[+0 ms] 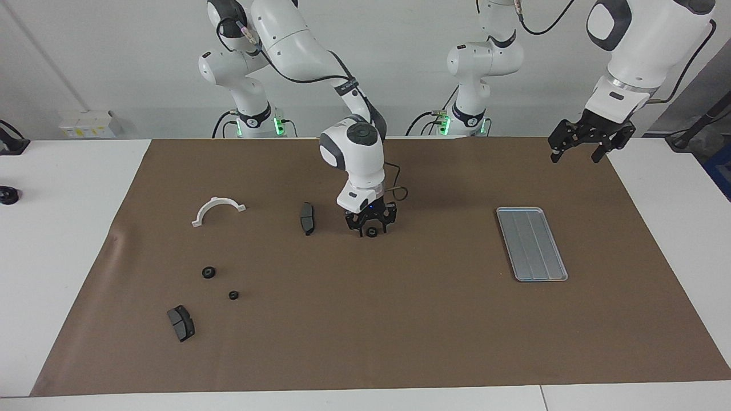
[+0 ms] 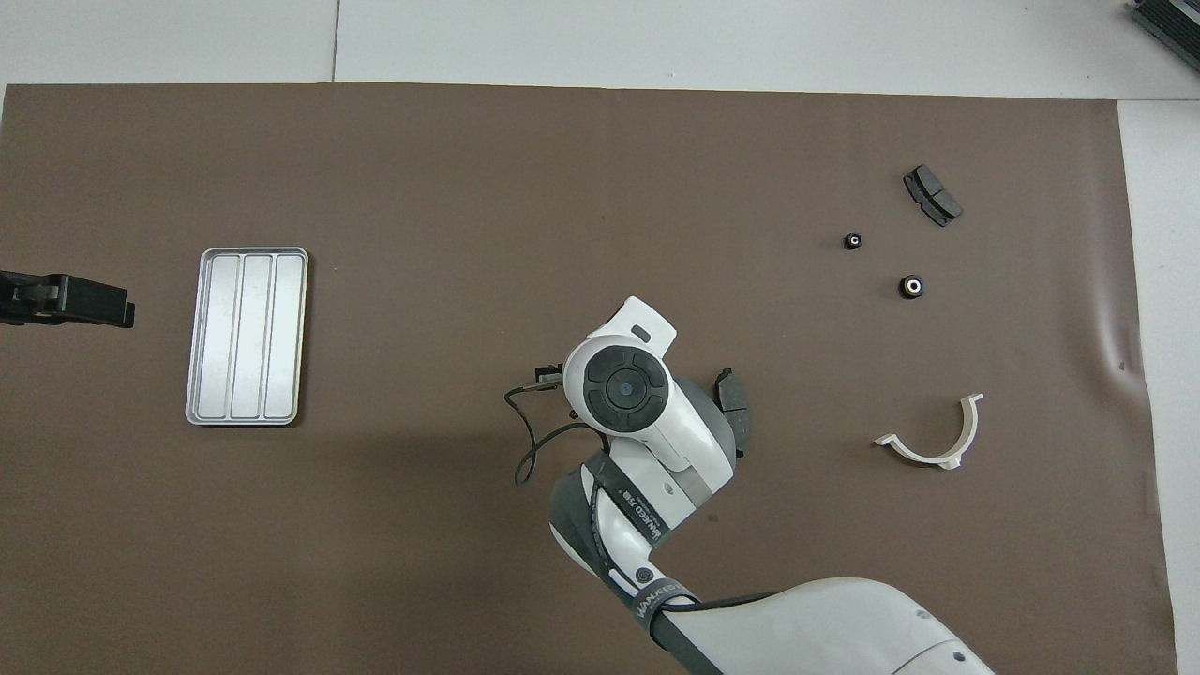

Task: Place bearing gear from tray to pile
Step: 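Grasp the last gear at mid-table with the right gripper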

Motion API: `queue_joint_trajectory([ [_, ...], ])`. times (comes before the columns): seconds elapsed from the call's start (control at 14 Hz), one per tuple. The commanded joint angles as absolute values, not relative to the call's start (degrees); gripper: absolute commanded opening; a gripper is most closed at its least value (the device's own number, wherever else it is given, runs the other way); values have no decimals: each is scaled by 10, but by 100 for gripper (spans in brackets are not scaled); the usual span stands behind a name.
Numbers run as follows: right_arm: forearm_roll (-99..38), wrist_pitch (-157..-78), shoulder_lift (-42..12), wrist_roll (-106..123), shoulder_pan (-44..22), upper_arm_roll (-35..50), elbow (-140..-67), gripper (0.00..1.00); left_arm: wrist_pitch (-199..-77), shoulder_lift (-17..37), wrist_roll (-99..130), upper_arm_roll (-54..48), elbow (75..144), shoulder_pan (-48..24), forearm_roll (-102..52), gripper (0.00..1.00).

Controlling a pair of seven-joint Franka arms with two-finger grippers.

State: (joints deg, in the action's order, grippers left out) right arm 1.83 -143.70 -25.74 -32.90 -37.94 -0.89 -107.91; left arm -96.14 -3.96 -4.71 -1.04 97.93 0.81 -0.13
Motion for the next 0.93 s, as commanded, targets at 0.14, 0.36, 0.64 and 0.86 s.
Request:
queue_joint_trajectory([
  [0.14, 37, -1441, -254, -351, -382, -11, -1092, 36, -959, -55, -53, -11, 995, 13, -6, 100],
  [0.36, 36, -1440, -255, -351, -377, -11, -1085, 0, -959, -56, -53, -11, 995, 13, -6, 100],
  [0.64, 35, -1390, -232, -344, -352, -14, -1059, 0, -959, -55, -53, -11, 995, 13, -6, 100],
  [0.86, 35, -1339, -181, -327, -296, -13, -1064, 0, -959, -55, -53, -11, 995, 13, -6, 100],
])
